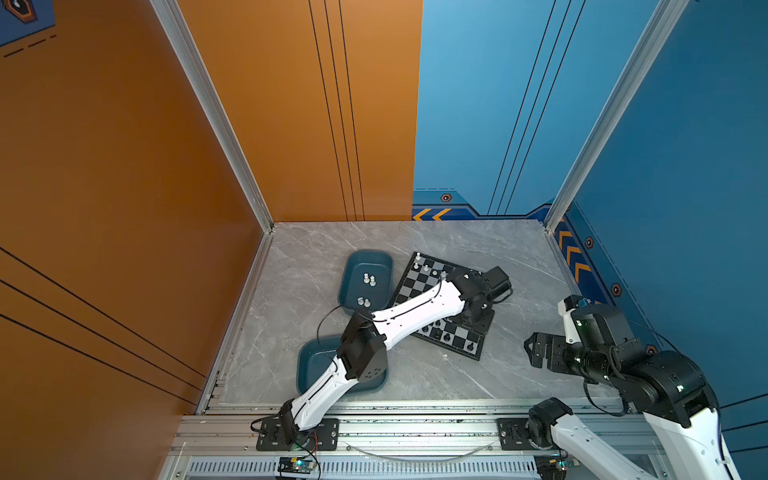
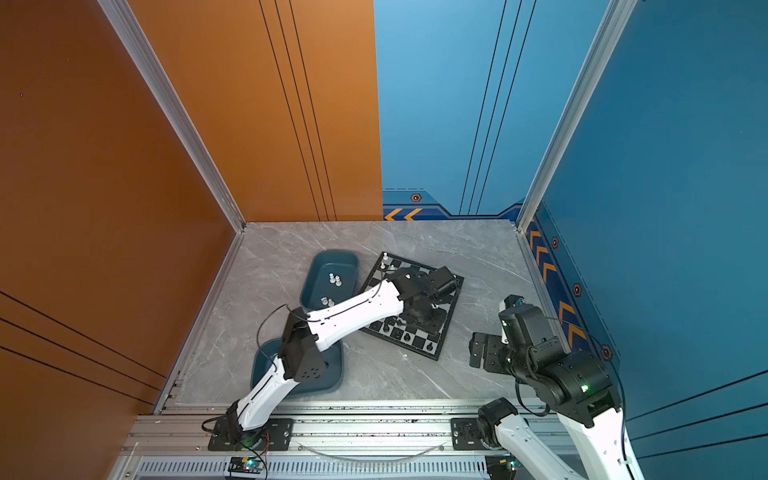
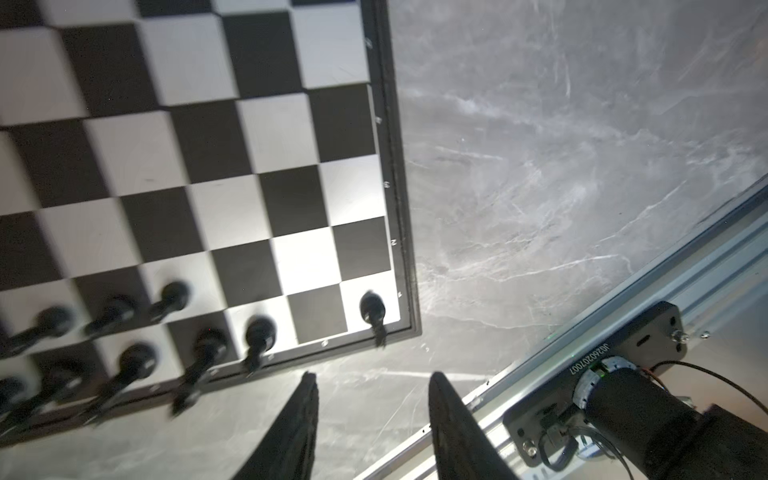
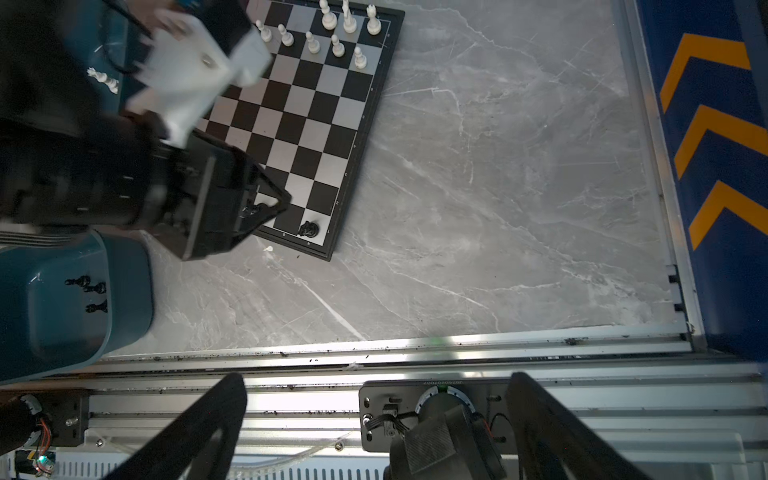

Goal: Set up the chess pieces on the board

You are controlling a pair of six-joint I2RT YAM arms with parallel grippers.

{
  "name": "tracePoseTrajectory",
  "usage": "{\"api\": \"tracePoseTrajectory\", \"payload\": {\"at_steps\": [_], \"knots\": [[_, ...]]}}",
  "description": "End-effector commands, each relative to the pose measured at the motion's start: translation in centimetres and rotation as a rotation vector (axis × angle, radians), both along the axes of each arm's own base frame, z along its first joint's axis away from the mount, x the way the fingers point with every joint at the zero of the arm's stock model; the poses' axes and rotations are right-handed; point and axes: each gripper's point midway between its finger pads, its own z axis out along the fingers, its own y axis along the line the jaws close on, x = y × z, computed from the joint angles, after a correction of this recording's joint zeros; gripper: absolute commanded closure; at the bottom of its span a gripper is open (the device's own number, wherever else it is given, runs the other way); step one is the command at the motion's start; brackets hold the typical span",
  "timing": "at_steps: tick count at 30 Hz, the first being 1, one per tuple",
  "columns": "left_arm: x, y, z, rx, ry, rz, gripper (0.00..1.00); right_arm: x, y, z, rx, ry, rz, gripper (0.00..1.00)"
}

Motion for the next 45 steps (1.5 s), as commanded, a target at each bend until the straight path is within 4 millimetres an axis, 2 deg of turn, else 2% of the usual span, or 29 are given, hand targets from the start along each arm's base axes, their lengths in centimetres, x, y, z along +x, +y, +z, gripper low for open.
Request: {"api": "tracePoseTrajectory", "payload": {"at_steps": [1, 4, 7, 11, 13, 15, 19, 23, 26, 35, 45], "knots": [[2.6, 6.6, 5.0, 0.032, -0.122, 0.14, 0.52, 2.4, 1.8, 0.7, 0.039, -0.039, 0.049, 0.0], [2.5, 12.8, 6.3, 0.071, -0.152, 0.258, 0.52, 4.4, 3.3, 1.0, 0.065, -0.048, 0.081, 0.0], [1.0, 19.7, 5.7, 0.085, -0.138, 0.41, 0.51, 6.7, 5.2, 0.9, 0.087, -0.048, 0.121, 0.0], [-3.2, 28.5, 2.0, 0.092, -0.067, 0.621, 0.49, 9.6, 8.5, 0.8, 0.086, -0.048, 0.199, 0.0], [-5.6, 31.4, 0.0, 0.085, -0.029, 0.704, 0.49, 10.9, 10.5, 0.6, 0.085, -0.041, 0.246, 0.0], [-8.0, 33.4, -2.1, 0.082, 0.005, 0.768, 0.49, 12.2, 12.3, 0.4, 0.085, -0.03, 0.285, 0.0], [-10.2, 34.9, -4.4, 0.035, 0.038, 0.852, 0.5, 14.3, 15.8, -0.2, 0.083, -0.002, 0.358, 0.0], [-10.2, 34.0, -5.7, 0.002, 0.069, 0.847, 0.5, 15.9, 18.0, -0.6, 0.073, 0.027, 0.404, 0.0], [-9.7, 33.0, -6.6, 0.01, 0.088, 0.822, 0.5, 16.7, 18.8, -0.8, 0.064, 0.043, 0.419, 0.0], [-8.6, 29.6, -9.5, 0.042, 0.177, 0.724, 0.53, 18.0, 18.7, -1.2, 0.056, 0.064, 0.406, 0.0], [-9.5, 29.3, -11.0, 0.096, 0.241, 0.684, 0.61, 17.8, 17.1, -1.9, 0.055, 0.079, 0.367, 0.0]]}}
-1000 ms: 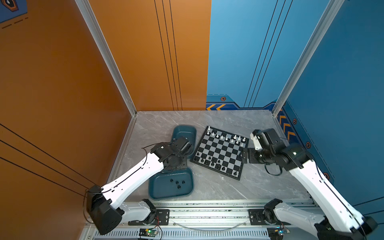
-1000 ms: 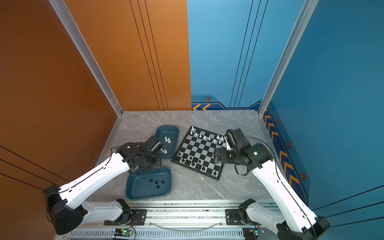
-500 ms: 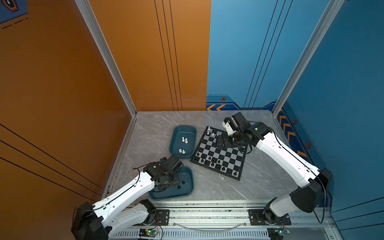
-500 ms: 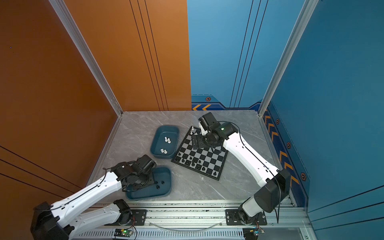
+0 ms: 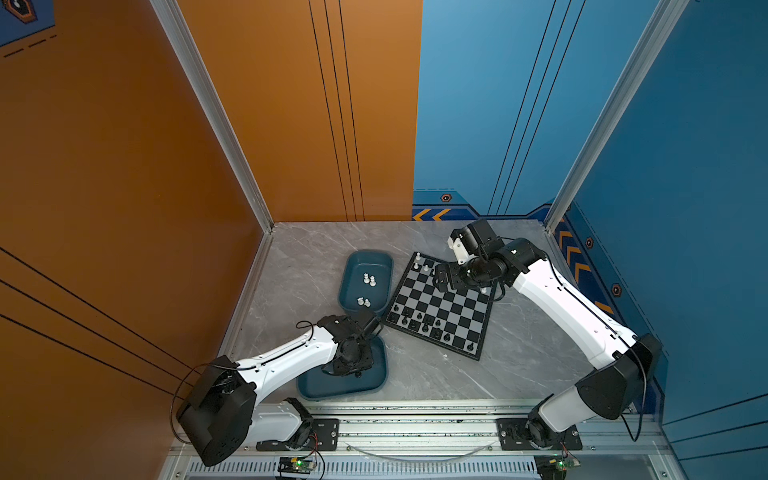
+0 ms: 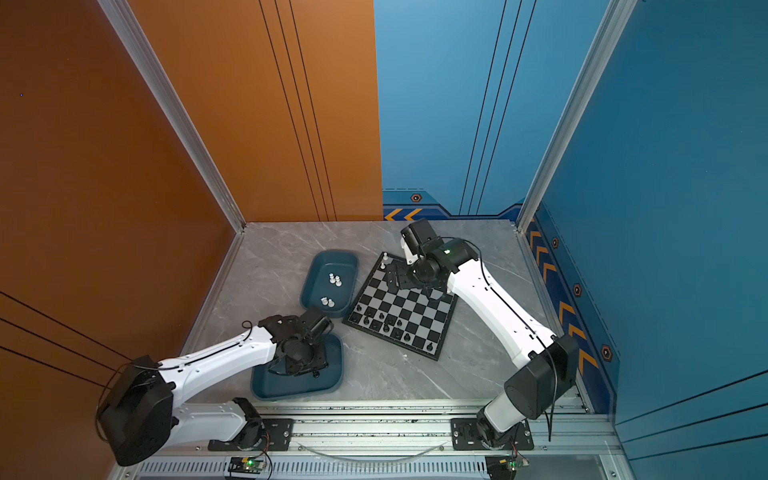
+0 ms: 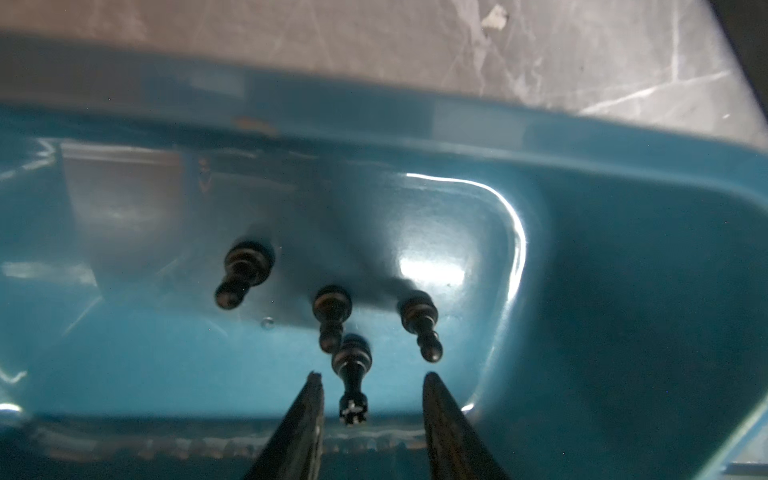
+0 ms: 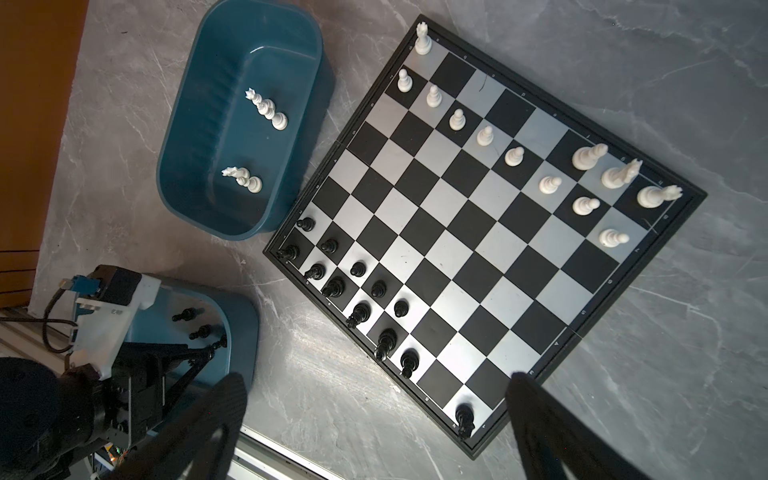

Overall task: Set up the chess pieces on the board
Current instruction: 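Return the left gripper to the black-piece tray and lower toward a pawn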

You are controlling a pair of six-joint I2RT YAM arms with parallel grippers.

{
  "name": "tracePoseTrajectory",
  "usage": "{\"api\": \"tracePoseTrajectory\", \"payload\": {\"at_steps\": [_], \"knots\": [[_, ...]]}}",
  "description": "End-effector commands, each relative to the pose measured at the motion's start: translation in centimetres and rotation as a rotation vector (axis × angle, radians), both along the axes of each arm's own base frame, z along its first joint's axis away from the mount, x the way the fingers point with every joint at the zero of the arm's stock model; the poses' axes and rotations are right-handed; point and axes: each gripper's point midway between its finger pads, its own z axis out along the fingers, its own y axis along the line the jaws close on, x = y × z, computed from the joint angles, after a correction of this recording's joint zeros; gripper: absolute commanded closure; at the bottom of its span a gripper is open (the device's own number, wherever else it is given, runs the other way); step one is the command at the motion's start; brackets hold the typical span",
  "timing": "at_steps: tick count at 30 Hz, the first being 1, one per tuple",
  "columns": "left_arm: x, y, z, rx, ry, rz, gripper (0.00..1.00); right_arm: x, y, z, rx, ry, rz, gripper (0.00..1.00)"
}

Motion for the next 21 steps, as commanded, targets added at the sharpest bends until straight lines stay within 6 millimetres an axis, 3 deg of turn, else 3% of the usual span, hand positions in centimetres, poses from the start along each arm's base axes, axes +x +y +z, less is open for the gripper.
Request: {"api": "tracePoseTrajectory", "payload": {"at_steps": [1, 21], "knots": [[-0.6, -0.4, -0.1, -0.01, 0.024, -0.034, 0.62, -0.7, -0.7, -0.1, -0.002, 0.012, 0.005, 0.0], [-2.3, 0.6, -1.8, 0.035, 0.073, -0.043, 0.71, -1.2, -1.5, -0.5, -0.007, 0.018, -0.006, 0.0]]}}
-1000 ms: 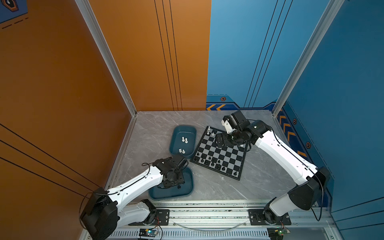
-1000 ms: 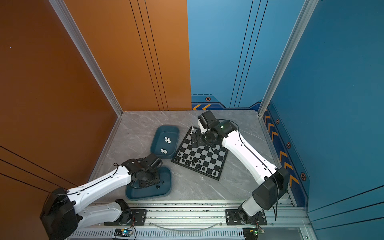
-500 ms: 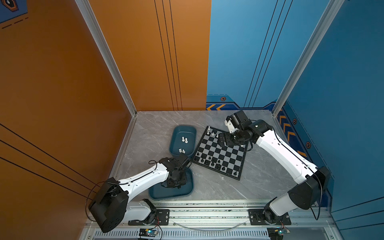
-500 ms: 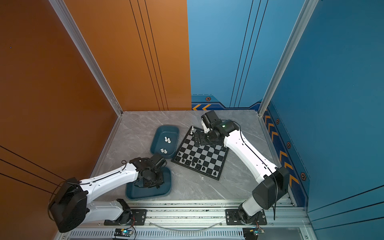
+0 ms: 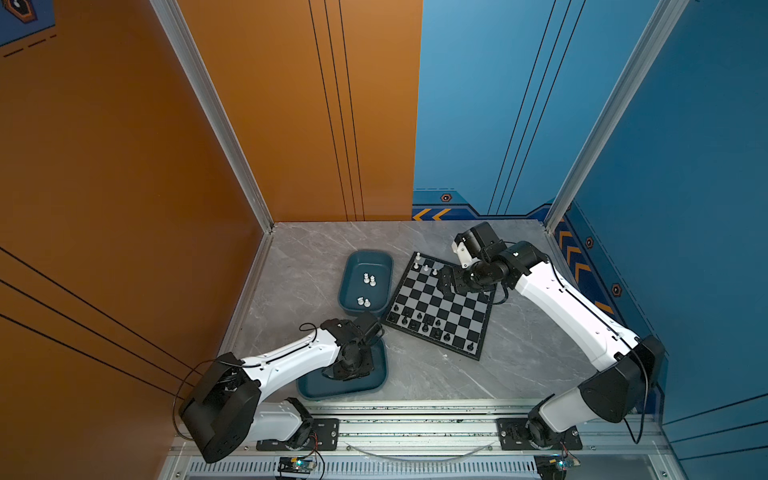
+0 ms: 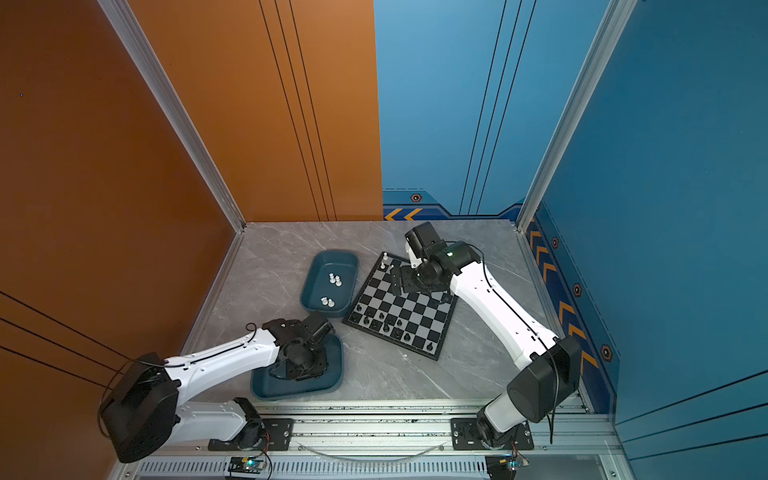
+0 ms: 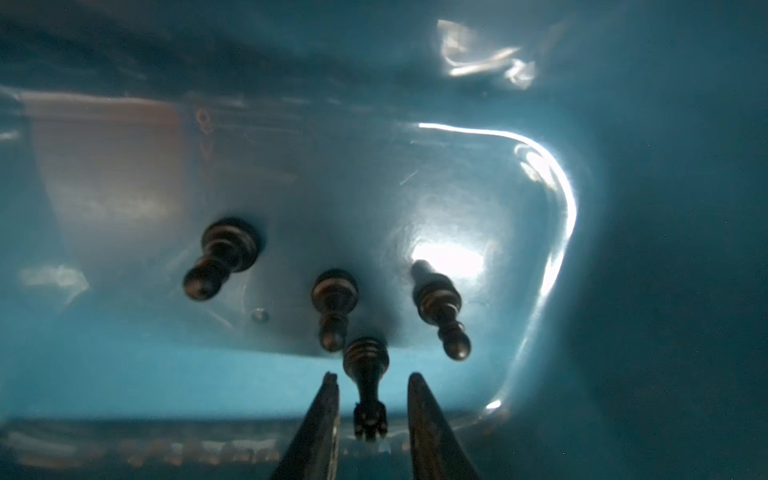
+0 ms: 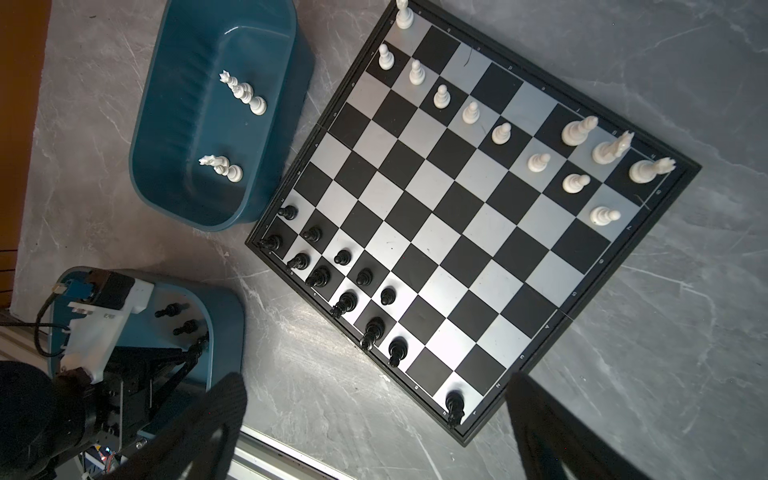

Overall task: Set up the chess pieces on the board
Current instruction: 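Close the left gripper on a black pawn in the tray and lift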

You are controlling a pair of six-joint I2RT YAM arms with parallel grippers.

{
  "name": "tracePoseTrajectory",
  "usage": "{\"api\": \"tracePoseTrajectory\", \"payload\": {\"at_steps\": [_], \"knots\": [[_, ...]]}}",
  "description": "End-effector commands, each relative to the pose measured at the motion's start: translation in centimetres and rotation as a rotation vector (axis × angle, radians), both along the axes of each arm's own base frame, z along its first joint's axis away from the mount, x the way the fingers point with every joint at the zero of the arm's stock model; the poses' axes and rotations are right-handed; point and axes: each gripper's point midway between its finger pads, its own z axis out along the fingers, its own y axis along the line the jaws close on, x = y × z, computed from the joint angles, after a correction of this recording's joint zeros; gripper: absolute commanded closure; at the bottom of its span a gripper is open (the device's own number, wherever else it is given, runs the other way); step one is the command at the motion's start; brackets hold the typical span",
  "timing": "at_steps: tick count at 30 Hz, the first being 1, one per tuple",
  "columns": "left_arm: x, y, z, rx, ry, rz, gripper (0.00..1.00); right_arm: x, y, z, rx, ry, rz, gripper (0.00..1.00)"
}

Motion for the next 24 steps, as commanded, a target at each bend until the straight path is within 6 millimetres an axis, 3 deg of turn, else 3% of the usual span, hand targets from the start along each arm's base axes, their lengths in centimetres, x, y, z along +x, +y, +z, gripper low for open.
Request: {"api": "tracePoseTrajectory", "payload": {"at_steps": [1, 7, 18, 24], "knots": [[-0.8, 0.6, -0.6, 0.026, 0.028, -0.012, 0.73, -0.7, -0.5, 0.5, 0.006, -0.005, 0.009, 0.0], [-0.8, 0.2, -0.6, 0.019, 0.029, -0.023, 0.86, -1.1, -0.8, 0.6, -0.001, -0.006, 0.005, 0.0], [-0.4, -0.5, 0.6, -0.004, 0.001, -0.031, 0.87, -1.5, -1.0, 0.5, 0.001, -0.008, 0.0, 0.0], [0.2, -0.7, 2.4, 0.002, -0.028, -0.048, 0.87, -1.6, -0.8, 0.7, 0.004, -0.016, 0.003, 0.0]]}}
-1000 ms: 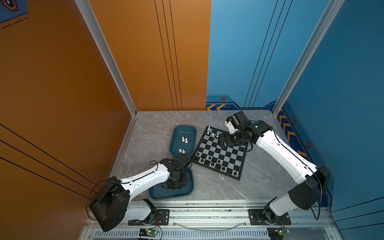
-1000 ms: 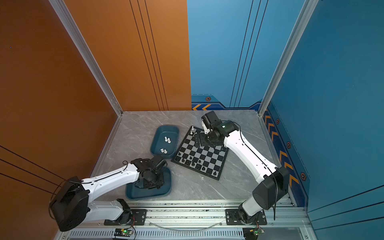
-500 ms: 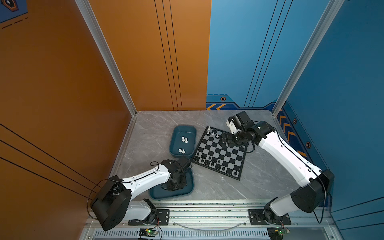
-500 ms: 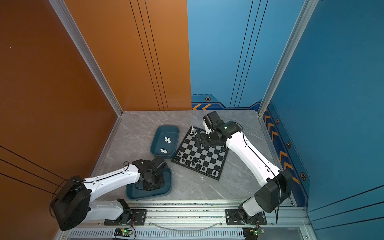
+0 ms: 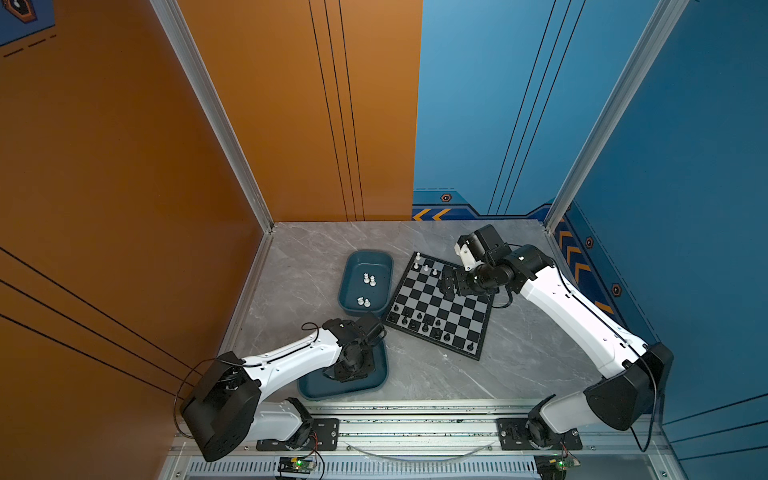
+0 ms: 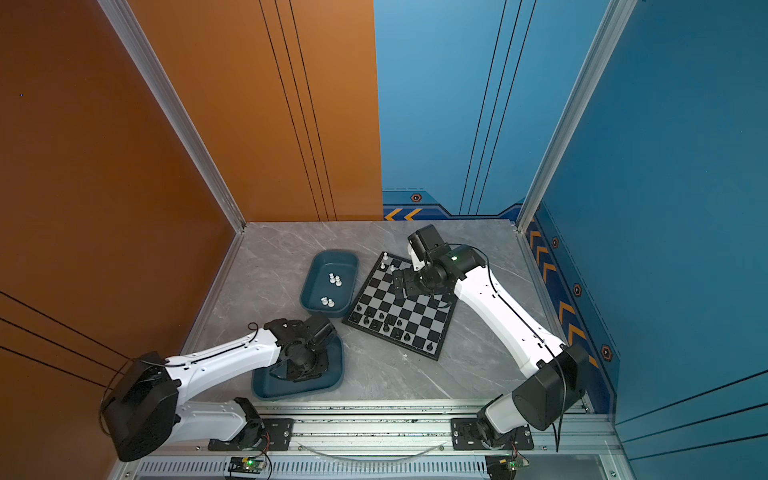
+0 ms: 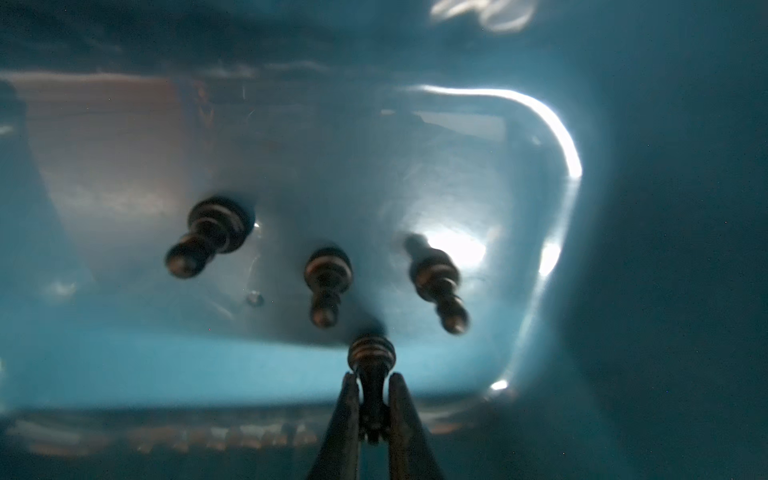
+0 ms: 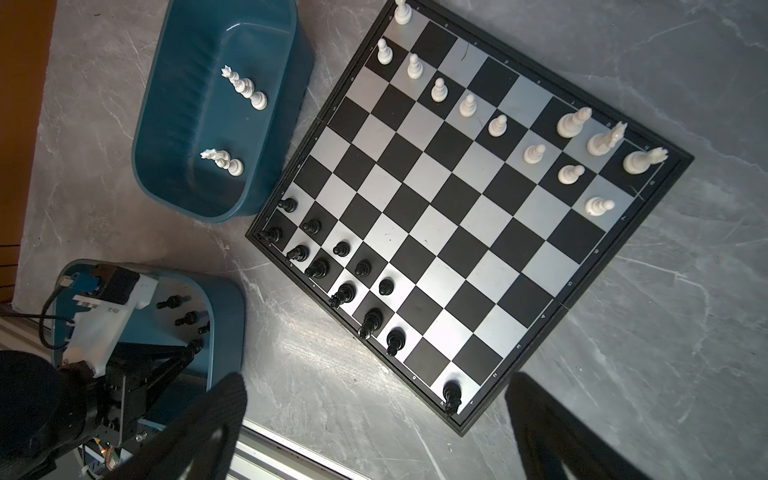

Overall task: Set up the chess pieces on the board
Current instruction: 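Close the left gripper on a black pawn in the tray and lift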

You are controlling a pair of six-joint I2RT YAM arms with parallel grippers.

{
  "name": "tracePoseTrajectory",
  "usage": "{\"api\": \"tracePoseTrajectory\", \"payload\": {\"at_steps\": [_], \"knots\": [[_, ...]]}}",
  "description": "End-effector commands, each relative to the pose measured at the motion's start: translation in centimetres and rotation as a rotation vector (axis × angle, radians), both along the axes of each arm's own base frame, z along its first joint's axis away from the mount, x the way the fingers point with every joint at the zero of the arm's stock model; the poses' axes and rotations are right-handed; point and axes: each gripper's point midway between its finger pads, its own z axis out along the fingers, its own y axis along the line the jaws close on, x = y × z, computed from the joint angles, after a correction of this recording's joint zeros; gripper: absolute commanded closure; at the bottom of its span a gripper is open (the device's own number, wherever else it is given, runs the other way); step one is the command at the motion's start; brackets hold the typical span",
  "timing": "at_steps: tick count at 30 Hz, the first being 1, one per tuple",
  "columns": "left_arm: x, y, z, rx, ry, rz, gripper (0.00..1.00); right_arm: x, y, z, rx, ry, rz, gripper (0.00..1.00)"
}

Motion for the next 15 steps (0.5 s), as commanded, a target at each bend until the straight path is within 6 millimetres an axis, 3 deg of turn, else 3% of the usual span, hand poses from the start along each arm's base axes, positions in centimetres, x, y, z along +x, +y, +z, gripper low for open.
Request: {"api": "tracePoseTrajectory", "payload": {"at_steps": [1, 10, 15], "knots": [[0.4, -0.1, 2.0, 0.004, -0.034, -0.022, 0.87, -0.7, -0.3, 0.5, 0.001, -0.01, 0.001, 0.0], [2.1, -1.2, 6.2, -0.002, -0.08, -0.066, 0.87, -1.5, -1.0, 0.8, -0.003, -0.025, -0.016, 0.0], [4.5, -4.0, 10.2, -0.022, -0.128, -0.152, 0.87, -3.0, -2.7, 1.0, -0.009, -0.037, -0.052, 0.0]]}}
